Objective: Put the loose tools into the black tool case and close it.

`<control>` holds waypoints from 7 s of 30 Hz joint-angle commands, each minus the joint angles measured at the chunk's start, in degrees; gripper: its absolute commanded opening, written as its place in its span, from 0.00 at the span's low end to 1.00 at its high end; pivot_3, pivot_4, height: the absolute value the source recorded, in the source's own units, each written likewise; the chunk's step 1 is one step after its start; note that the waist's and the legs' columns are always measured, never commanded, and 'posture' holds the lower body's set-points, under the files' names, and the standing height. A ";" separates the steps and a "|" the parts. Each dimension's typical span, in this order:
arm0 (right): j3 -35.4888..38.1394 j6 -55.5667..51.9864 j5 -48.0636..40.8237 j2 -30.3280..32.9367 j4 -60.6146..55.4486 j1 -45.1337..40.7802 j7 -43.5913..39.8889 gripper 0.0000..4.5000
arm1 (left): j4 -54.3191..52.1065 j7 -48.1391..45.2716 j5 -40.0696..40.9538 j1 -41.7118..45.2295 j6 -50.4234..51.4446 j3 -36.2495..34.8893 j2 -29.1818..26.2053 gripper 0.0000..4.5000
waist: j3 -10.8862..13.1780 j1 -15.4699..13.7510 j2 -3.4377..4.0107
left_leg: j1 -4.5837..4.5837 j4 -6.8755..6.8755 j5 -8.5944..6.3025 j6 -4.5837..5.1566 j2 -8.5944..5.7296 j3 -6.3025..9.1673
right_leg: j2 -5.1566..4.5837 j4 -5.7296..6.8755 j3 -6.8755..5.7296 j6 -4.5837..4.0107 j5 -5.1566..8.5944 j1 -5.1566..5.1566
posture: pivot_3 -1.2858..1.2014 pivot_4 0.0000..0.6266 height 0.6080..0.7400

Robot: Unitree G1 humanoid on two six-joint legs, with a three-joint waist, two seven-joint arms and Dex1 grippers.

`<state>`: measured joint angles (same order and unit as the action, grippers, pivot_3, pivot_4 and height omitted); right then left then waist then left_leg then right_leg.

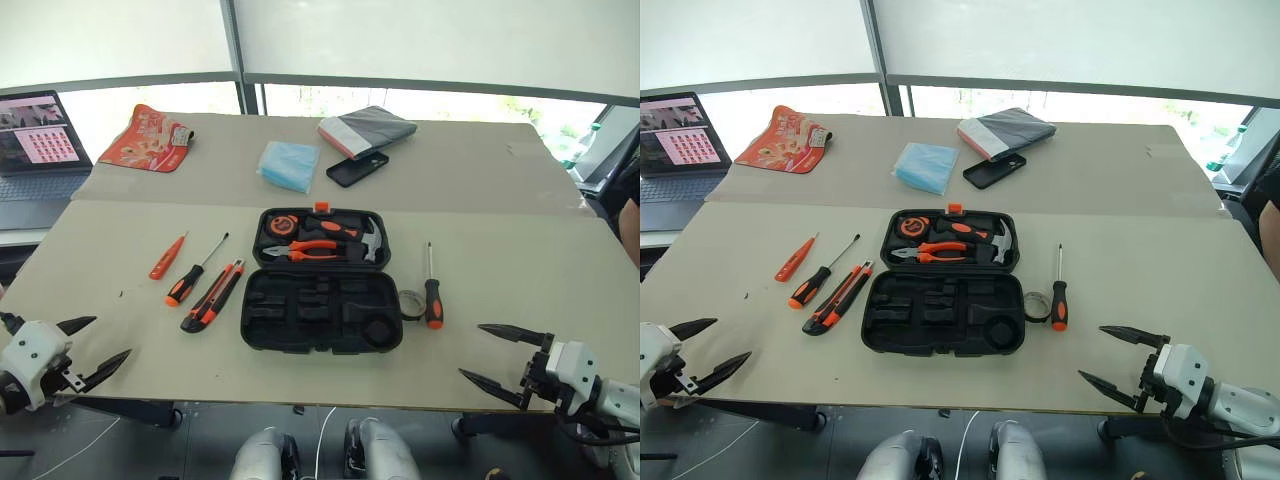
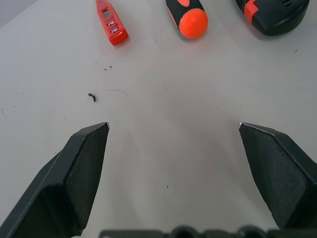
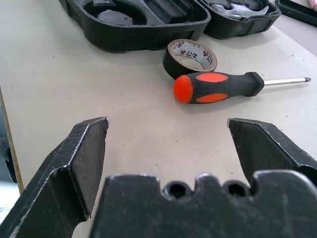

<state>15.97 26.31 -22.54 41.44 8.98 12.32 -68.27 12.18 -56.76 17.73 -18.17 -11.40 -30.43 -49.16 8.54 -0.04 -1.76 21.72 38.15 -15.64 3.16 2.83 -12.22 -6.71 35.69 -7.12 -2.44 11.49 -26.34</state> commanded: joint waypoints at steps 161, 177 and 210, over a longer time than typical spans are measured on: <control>14.40 -25.52 -10.01 -11.41 -35.53 21.19 24.64 1.00 | -10.80 -17.58 8.64 43.32 23.82 28.63 14.77 0.15 | -0.50 -0.53 0.67 | 0.94 1.78 0.37 0.58 -0.06 1.20 | 0.70 0.52 0.09 0.54 -0.32 0.31 | 0.52 0.24 1.00; 8.81 -84.88 -40.54 8.96 -40.53 -8.00 58.44 1.00 | -17.39 -27.05 16.94 30.03 24.09 25.42 5.93 1.00 | -0.49 0.36 0.68 | 0.94 1.67 -0.09 0.44 -0.13 1.20 | 0.50 0.43 0.16 0.21 -0.14 0.22 | 0.52 0.24 1.00; -8.62 -99.56 -18.12 4.35 -10.13 -41.30 51.27 0.15 | -27.79 -12.49 17.04 22.65 20.26 21.46 12.53 1.00 | -0.54 -0.69 0.61 | 1.18 1.72 0.26 0.56 -0.20 1.22 | 0.84 0.35 0.05 0.73 -0.27 0.24 | 0.52 0.24 1.00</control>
<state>5.47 -77.37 -43.28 43.69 0.36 -29.67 -14.83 -13.59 -70.09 33.71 4.39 9.91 -7.30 -36.60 7.99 -0.73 -1.15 22.95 39.87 -15.39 3.73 2.62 -11.00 -6.03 36.01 -7.08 -1.69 11.21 -26.12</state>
